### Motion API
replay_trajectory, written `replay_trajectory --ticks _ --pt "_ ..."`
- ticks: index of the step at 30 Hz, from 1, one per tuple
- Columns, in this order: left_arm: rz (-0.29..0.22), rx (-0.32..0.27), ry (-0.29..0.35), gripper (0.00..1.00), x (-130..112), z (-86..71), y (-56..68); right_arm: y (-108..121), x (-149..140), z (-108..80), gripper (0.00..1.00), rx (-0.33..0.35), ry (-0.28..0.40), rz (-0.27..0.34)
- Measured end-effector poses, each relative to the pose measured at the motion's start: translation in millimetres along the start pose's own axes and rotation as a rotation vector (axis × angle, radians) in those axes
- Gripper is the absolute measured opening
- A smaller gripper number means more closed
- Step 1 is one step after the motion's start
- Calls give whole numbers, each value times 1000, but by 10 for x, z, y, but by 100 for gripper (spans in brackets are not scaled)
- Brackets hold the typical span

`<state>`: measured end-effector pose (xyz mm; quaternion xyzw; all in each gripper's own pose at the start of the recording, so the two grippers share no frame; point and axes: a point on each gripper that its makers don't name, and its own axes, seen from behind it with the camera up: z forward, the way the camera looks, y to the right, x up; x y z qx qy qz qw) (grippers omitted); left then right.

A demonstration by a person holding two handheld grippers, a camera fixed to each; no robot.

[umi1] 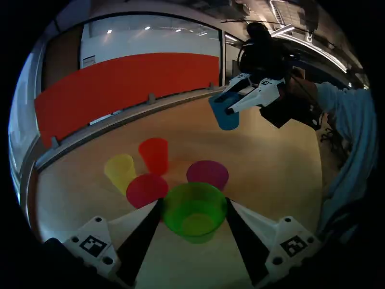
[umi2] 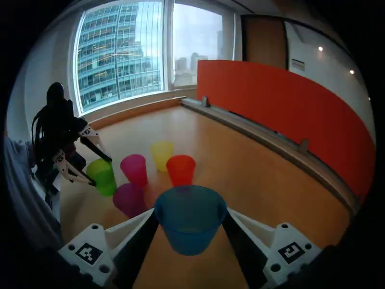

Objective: Pour water

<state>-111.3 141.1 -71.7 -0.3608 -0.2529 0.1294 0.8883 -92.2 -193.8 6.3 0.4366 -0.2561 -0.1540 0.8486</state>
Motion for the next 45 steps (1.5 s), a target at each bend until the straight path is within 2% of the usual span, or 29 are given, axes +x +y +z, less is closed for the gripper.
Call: replay_trajectory --ticks 14,23,34,40,45 --pt "9 -26 -46 90 -194 147 98 31 -98 14 91 -8 -14 4" --pt "39 -19 -71 90 -308 208 148 37 -133 12 91 -12 -19 4" --pt "52 -14 -80 91 -338 193 159 6 -226 36 91 -15 -33 -2" --pt "83 4 -94 100 -360 188 141 -14 -289 66 91 -18 -46 -7" --pt "82 1 -113 100 -397 165 146 -28 -352 96 91 -20 -55 -10"
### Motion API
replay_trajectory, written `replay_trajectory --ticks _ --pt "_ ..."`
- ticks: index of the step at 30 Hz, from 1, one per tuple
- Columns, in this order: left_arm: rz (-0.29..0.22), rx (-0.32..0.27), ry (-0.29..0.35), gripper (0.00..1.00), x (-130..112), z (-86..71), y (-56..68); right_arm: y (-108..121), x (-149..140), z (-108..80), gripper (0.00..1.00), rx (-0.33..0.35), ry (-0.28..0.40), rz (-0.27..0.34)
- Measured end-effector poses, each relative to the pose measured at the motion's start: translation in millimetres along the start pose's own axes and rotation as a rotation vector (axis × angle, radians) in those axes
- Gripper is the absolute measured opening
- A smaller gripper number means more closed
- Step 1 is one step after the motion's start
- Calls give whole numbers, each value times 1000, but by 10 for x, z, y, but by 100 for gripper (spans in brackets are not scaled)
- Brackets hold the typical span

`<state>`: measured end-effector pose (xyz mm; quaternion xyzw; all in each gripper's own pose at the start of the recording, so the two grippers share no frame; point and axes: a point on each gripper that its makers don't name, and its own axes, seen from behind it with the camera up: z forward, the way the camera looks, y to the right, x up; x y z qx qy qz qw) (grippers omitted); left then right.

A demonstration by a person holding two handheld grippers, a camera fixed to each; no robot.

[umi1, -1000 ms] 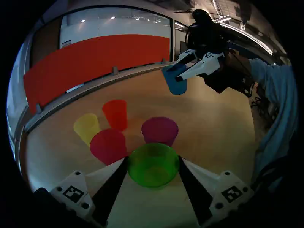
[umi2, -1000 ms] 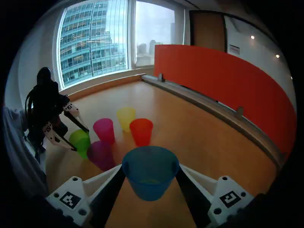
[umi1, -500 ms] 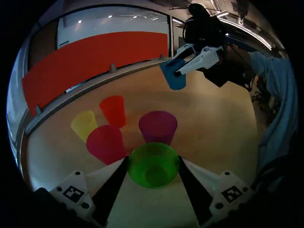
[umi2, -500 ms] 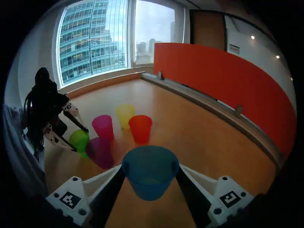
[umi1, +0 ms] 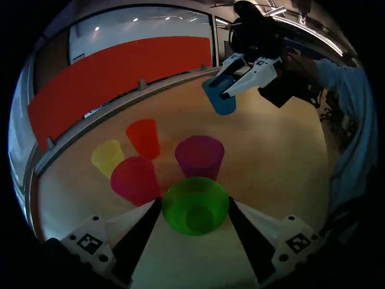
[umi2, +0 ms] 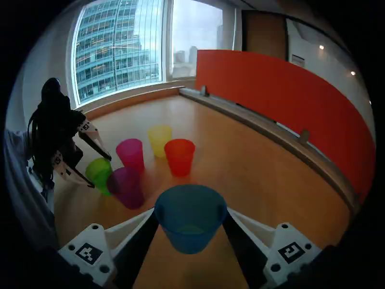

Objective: Pour water

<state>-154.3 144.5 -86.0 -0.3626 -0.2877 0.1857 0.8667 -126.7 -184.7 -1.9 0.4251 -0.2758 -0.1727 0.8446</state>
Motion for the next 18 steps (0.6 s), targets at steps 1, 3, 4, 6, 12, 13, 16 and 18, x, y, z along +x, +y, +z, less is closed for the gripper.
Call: replay_trajectory --ticks 1,3,4,6,12,13,16,18 --pt "-4 0 -3 100 -12 -6 -4 -2 -17 11 91 0 -2 1" --pt "-11 0 -10 100 -39 -20 -13 -5 -54 34 91 0 -8 3" --pt "-14 0 -13 100 -54 -29 -16 -6 -75 48 91 0 -10 4" --pt "-20 2 -18 100 -84 -49 -21 -9 -121 77 91 0 -16 7" --pt "-36 3 -25 100 -142 -124 -20 -17 -272 165 91 -6 -38 4" --pt "-38 2 -23 100 -142 -137 -19 -22 -296 176 91 -5 -43 3" --pt "-48 -2 -19 100 -146 -176 -11 -37 -374 212 91 -2 -59 -1" --pt "-57 -6 -17 100 -151 -197 -4 -46 -428 238 91 -1 -69 -4"
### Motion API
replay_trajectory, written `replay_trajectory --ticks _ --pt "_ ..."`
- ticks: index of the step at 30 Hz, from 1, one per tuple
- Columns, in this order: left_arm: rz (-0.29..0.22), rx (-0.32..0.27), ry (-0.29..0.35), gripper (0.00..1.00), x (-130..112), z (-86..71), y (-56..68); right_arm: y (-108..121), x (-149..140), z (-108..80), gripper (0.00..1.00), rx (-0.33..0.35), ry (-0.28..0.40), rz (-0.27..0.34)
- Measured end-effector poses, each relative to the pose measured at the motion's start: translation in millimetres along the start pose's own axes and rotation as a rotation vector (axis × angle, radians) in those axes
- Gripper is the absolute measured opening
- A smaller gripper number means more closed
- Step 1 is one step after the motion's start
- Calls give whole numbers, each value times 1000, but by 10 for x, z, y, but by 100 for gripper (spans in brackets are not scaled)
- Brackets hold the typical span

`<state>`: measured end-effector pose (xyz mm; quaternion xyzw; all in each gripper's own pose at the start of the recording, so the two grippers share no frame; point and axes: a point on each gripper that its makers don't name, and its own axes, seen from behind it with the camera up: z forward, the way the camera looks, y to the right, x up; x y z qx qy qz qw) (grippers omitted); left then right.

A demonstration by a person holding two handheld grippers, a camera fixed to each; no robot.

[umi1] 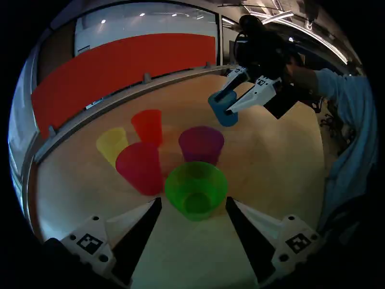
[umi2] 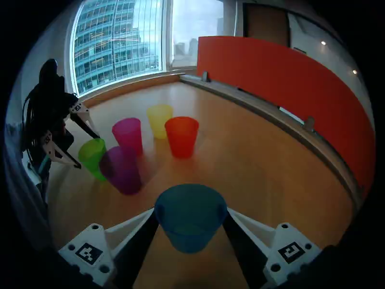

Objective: Pour water

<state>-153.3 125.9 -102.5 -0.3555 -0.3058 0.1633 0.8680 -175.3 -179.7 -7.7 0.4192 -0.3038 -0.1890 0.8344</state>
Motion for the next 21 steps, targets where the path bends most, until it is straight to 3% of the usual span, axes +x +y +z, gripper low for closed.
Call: replay_trajectory --ticks 9,21 --pt "-7 -3 11 100 6 -58 8 -6 -139 91 91 -5 -17 -9" --pt "12 -9 14 100 29 -72 39 17 -299 -39 92 -19 -32 -19"
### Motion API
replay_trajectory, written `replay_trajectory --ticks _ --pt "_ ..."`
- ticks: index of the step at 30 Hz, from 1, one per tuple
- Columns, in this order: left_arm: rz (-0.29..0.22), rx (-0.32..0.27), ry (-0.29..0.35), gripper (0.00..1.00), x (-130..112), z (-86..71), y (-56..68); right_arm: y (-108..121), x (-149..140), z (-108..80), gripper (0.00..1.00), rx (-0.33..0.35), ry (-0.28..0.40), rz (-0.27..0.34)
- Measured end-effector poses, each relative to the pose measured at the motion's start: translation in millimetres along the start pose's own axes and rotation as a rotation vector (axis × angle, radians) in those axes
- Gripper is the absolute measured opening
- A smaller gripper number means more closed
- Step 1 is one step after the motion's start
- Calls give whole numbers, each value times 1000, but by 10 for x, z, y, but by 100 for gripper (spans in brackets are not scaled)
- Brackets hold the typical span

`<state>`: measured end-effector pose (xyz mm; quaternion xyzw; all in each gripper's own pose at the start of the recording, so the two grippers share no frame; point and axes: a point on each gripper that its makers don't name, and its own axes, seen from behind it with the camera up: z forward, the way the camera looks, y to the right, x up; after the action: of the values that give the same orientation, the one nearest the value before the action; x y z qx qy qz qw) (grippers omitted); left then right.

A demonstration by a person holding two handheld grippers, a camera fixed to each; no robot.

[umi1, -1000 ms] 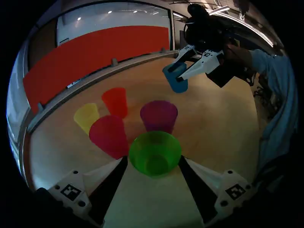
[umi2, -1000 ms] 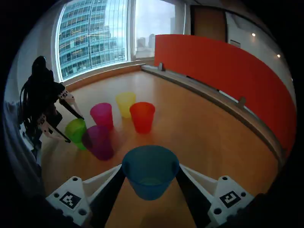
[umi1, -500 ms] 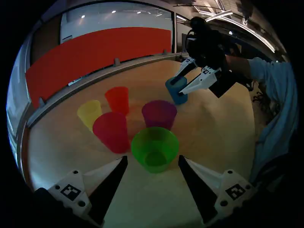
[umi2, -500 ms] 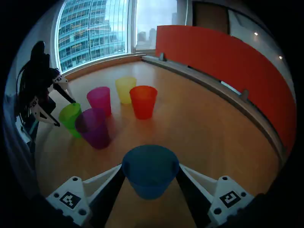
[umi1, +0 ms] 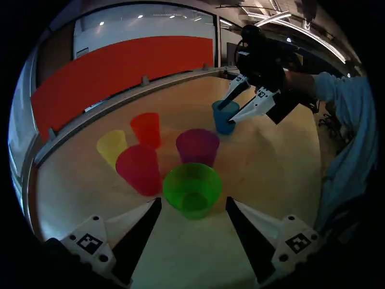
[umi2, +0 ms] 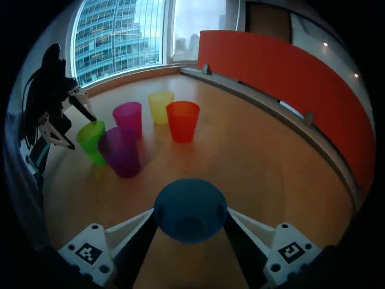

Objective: Pour water

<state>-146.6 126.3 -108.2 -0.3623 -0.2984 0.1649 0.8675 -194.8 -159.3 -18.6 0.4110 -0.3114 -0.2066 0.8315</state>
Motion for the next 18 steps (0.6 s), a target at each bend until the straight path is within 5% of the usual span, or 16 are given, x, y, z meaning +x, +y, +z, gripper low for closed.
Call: replay_trajectory --ticks 18 --pt "-11 30 9 100 21 -112 -53 22 -133 -134 100 -35 -11 18"
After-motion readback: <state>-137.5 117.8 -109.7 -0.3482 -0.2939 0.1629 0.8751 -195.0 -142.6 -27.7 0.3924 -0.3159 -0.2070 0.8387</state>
